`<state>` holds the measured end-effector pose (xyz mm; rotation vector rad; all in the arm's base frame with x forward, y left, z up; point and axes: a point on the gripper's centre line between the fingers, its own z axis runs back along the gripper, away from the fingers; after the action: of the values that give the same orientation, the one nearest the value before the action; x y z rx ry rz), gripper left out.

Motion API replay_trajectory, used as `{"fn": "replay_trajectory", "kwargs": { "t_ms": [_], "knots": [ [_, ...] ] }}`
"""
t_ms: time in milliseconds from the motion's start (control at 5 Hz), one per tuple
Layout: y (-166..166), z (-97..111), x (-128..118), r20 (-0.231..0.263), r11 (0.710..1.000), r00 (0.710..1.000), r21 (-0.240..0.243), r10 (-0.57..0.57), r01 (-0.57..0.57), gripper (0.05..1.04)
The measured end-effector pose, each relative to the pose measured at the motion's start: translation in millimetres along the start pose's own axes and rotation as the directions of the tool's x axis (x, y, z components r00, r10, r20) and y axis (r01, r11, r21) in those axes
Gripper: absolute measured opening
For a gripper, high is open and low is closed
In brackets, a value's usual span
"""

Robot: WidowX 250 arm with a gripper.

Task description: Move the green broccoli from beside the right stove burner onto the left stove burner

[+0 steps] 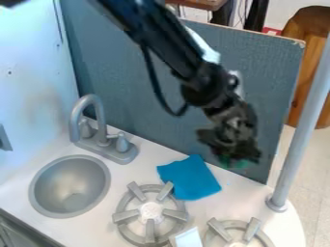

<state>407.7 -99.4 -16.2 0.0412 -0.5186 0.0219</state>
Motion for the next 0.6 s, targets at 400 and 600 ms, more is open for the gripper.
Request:
{"fn": "replay_trajectory", "kwargs": {
  "t_ms": [400,600],
  "knots": [
    [98,-2,-40,-0.206,0.955,0.963,0.274,0.176,-0.116,0.328],
    [131,1,-61,-0.274,0.929,0.935,0.351,0.224,-0.119,0.328]
  ]
}}
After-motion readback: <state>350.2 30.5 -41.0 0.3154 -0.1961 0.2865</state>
